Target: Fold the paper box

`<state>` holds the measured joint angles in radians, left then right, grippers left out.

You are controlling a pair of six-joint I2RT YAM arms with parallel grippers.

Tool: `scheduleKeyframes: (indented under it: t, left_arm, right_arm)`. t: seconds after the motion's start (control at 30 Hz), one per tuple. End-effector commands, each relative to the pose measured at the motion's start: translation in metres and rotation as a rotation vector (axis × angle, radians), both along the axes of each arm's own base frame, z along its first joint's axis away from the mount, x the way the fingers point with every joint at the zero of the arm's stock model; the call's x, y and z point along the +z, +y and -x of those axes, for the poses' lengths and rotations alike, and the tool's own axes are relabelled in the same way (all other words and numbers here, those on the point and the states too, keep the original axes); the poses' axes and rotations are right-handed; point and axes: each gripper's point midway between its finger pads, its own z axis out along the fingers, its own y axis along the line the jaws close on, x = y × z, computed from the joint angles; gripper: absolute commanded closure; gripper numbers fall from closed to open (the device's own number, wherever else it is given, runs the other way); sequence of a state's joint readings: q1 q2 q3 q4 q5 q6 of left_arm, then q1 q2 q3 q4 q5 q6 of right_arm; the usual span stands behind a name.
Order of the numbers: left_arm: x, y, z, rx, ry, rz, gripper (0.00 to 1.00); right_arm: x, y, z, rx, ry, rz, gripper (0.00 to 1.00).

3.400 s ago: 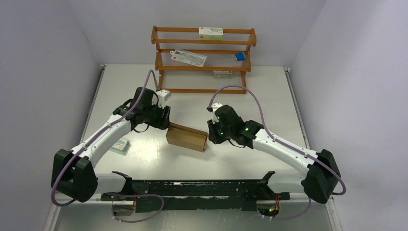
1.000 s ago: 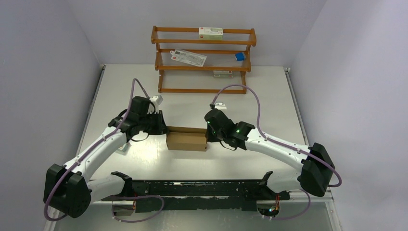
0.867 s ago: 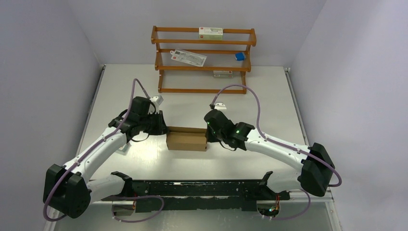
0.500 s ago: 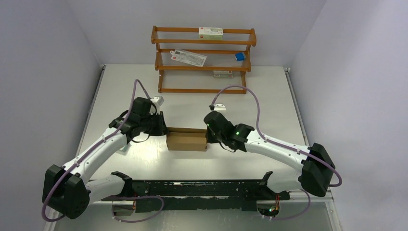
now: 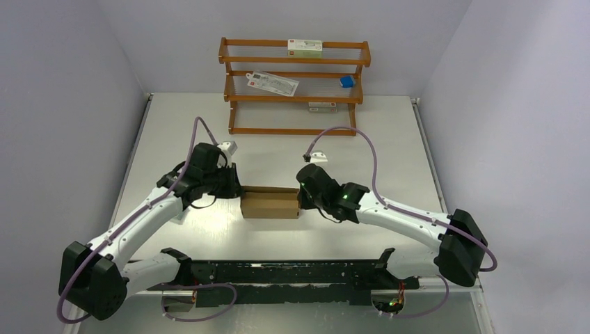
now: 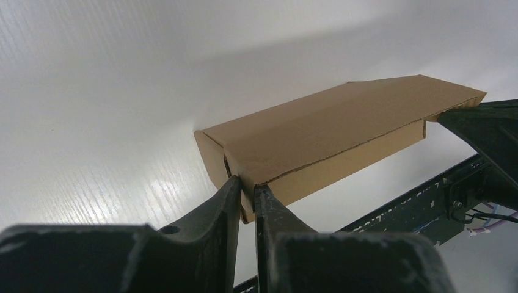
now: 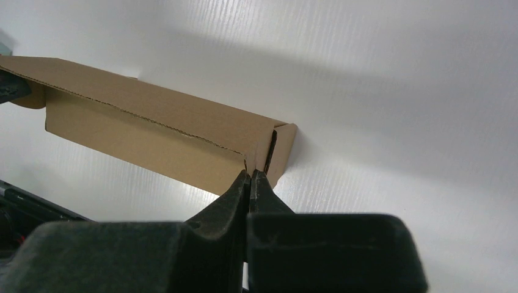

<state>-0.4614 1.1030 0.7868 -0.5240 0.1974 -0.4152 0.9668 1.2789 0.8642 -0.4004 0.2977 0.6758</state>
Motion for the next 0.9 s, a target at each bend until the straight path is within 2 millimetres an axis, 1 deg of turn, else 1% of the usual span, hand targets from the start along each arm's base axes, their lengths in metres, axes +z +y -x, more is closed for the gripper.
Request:
scheduleKeyframes:
  t: [0.0,0.2,0.43,0.57,0.7,0.77,0.87]
  left_arm:
    - [-0.006,-0.003,0.011,0.01,0.01,0.009,0.81]
    - [-0.016,-0.001,0.019,0.034,0.006,0.009,0.81]
    - [-0.024,0.0,0.024,0.049,0.002,-0.001,0.79]
    - [-0.032,0.001,0.029,0.058,0.004,-0.002,0.78]
    - [-0.036,0.005,0.032,0.086,-0.003,0.009,0.77]
    - [-0.033,0.004,0.031,0.094,-0.016,0.024,0.75]
    - [-0.023,0.005,0.03,0.111,-0.036,0.04,0.66]
  right_arm:
    - [-0.014,-0.007,0.011,0.009,0.015,0.03,1.0]
    - [-0.017,-0.007,0.013,0.031,-0.008,0.02,1.0]
    - [-0.028,-0.009,0.014,0.054,-0.019,0.06,1.0]
    - [-0.033,-0.01,0.016,0.06,-0.018,0.058,1.0]
    - [-0.032,-0.01,0.016,0.067,-0.034,0.046,1.0]
    - [-0.03,-0.01,0.016,0.067,-0.038,0.041,0.98]
    - [-0.02,-0.009,0.016,0.06,-0.05,0.014,0.89]
